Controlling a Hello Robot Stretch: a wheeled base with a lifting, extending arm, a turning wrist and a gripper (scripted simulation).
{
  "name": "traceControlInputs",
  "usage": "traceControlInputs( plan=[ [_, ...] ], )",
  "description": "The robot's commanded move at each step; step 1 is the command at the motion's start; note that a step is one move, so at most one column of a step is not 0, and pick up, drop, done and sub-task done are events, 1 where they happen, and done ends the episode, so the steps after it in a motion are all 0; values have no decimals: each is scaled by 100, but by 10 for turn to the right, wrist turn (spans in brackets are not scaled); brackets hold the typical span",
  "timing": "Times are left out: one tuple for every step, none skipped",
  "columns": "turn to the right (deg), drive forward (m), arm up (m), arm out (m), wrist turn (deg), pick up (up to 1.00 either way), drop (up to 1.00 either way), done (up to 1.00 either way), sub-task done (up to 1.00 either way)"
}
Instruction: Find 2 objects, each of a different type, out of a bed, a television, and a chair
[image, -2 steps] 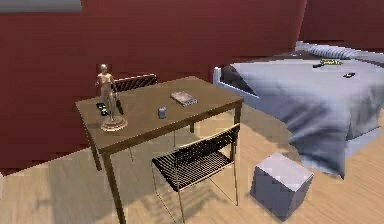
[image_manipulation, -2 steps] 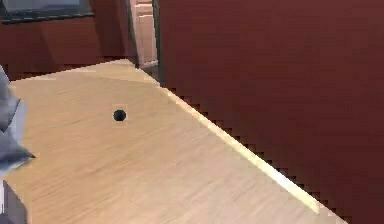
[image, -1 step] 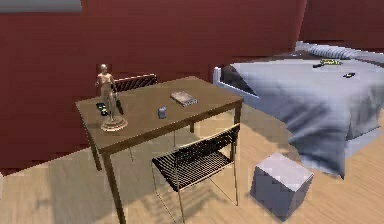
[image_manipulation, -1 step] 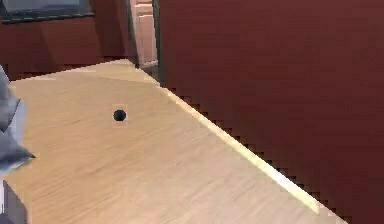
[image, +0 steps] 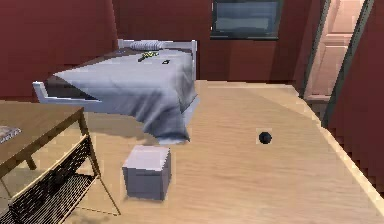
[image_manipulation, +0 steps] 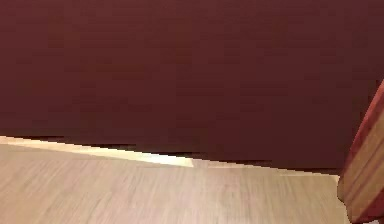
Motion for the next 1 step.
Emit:
traceControlInputs(
  plan=[
    [60,0,0,0,0,0,0,0,0]
  ],
)
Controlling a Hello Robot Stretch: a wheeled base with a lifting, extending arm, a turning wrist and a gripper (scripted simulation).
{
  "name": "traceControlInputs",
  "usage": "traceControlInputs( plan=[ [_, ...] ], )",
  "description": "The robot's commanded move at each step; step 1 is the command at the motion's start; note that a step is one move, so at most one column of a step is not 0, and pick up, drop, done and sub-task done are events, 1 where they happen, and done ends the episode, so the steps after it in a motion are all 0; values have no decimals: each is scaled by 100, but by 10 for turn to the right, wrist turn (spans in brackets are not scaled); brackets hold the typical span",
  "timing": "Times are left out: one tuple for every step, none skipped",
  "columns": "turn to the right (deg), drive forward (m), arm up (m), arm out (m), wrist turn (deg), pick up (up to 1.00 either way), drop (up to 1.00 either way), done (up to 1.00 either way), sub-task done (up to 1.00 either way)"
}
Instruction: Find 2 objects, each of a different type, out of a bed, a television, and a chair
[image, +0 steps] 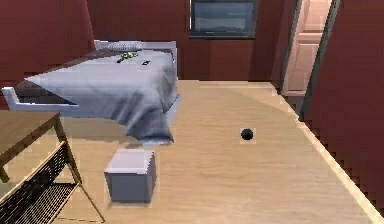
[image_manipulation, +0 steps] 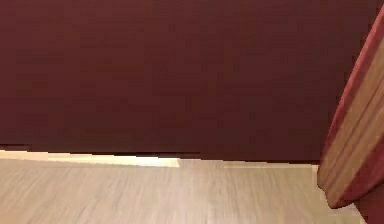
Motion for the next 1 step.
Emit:
traceControlInputs(
  plan=[
    [30,0,0,0,0,0,0,0,0]
  ],
)
